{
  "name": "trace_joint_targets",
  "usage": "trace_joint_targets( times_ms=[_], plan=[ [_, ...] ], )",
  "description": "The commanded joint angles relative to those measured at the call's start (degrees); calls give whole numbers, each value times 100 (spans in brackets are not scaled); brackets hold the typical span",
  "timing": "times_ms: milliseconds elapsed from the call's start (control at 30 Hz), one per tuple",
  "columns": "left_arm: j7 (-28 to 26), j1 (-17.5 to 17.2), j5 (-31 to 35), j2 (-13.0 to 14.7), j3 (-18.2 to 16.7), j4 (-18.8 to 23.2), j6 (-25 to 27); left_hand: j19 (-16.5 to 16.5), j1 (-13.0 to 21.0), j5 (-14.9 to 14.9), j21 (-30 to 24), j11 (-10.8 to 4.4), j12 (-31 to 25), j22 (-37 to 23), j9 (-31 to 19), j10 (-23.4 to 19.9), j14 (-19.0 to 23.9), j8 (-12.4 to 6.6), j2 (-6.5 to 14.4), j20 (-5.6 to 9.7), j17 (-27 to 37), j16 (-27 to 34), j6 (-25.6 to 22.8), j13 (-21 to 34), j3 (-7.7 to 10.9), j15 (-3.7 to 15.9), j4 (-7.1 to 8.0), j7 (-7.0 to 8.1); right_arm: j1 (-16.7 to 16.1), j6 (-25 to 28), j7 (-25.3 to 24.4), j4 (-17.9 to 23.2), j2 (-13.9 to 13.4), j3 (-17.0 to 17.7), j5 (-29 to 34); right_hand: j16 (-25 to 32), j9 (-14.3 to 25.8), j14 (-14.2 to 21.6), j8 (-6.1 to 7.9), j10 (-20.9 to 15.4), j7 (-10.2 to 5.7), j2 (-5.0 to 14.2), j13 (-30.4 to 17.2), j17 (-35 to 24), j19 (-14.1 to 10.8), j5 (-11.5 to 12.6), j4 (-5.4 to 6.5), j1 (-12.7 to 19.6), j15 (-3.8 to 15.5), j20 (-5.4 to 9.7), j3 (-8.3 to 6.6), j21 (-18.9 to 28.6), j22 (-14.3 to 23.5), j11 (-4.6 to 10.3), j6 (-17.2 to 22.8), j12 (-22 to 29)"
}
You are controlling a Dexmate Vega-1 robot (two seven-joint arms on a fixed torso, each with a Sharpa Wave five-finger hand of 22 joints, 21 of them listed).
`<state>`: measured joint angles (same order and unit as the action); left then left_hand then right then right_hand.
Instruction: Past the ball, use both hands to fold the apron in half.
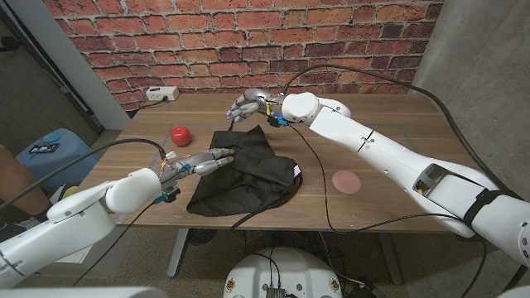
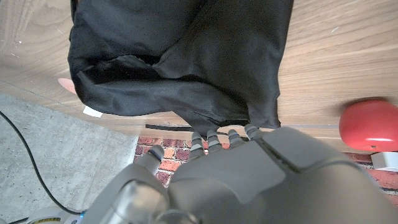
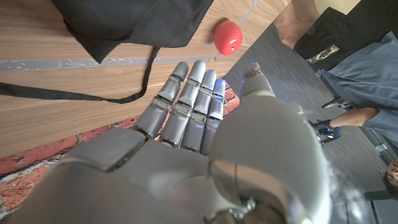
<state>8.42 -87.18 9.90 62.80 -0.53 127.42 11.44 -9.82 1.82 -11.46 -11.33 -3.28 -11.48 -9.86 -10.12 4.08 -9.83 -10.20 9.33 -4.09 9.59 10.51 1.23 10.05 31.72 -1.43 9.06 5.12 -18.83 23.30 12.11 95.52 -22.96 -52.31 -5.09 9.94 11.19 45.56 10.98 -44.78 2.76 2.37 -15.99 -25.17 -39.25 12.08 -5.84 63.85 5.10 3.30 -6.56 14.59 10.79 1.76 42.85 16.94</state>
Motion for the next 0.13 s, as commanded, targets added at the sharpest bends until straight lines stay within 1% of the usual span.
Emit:
trace_joint_targets(
  times_ms=[33,133],
  plan=[
    [-231,382,-169,115,418,26,214,-620,44,10,-26,11,-2,-12,-3,-10,-31,-43,-10,-35,5,-19,-28,20,47,-15,-4,26,-266,-128,-92,-40,-249,310,-238,5,-7,-61,-22,42,-21,24,5,25,52,-18,12,-77,193,-2,-37,-44,12,2,-80,-39],
    [-250,507,-224,156,572,-7,219,-615,46,10,-26,12,-4,-12,-3,-16,-27,-42,-11,-39,5,-18,-29,20,52,-15,-5,32,-303,-201,-93,-96,-300,360,-284,4,-7,-114,-24,57,-21,35,17,35,80,-20,14,-85,177,-5,-39,-55,11,0,-103,-62]
  ],
)
